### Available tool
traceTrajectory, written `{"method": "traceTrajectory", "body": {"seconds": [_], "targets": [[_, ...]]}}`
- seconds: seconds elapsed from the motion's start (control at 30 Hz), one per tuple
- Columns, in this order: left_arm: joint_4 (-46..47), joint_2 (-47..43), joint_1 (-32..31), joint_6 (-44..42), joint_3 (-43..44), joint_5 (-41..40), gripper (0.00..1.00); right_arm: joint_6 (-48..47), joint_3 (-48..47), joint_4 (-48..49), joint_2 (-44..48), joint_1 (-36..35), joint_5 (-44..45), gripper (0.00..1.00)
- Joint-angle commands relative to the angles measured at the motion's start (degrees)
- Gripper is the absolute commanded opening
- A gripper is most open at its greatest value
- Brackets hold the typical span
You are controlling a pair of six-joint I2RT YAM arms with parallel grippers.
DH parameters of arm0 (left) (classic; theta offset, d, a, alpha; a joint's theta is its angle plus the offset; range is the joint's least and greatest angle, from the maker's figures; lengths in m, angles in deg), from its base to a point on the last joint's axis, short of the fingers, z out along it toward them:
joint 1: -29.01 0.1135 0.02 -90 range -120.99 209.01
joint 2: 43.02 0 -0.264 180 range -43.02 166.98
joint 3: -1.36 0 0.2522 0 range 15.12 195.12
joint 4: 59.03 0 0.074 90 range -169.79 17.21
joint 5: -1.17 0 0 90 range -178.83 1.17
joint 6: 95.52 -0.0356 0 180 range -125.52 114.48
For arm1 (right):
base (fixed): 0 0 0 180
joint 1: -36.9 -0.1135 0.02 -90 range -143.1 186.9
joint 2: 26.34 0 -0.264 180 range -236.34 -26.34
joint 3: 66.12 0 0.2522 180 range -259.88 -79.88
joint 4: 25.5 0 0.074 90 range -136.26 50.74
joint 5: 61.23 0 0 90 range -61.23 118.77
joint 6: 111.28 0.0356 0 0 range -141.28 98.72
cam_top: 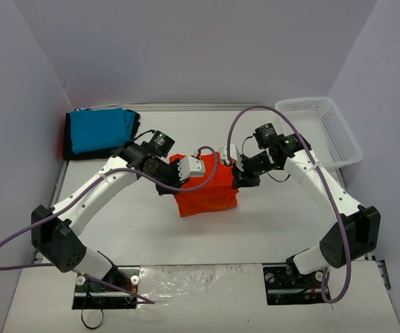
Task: Fold and stack the t-shirts
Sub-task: Fold the long partially folded tshirt into a neat square
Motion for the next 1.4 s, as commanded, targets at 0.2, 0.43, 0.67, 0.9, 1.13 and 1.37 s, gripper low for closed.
{"method": "traceTrajectory", "body": {"seconds": [0.2, 0.43, 0.67, 0.9, 1.13, 1.37], "targets": [[2.7, -2.5, 2.2, 1.0, 3.2, -7.8, 0.02, 0.2, -5.7, 1.3, -4.6, 1.6, 2.8, 0.0], [5.4, 0.1, 4.4, 0.1, 4.7, -8.8, 0.02, 0.0, -9.8, 2.0, -8.8, 2.4, 4.1, 0.0], [6.8, 5.8, 6.8, -1.6, 8.2, -8.1, 0.02, -1.6, -14.2, 2.3, -14.5, 4.2, 4.7, 0.0], [7.9, 13.0, 8.5, -2.9, 12.8, -7.2, 0.02, -3.3, -19.7, 2.5, -21.5, 7.3, 4.1, 0.0], [8.5, 19.1, 10.8, -3.9, 17.5, -5.4, 0.02, -4.9, -26.9, 2.4, -30.7, 8.8, 2.9, 0.0], [12.8, 25.3, 12.6, -2.0, 20.3, -9.1, 0.02, -4.1, -36.8, 3.8, -42.0, 9.4, 1.6, 0.0]]}}
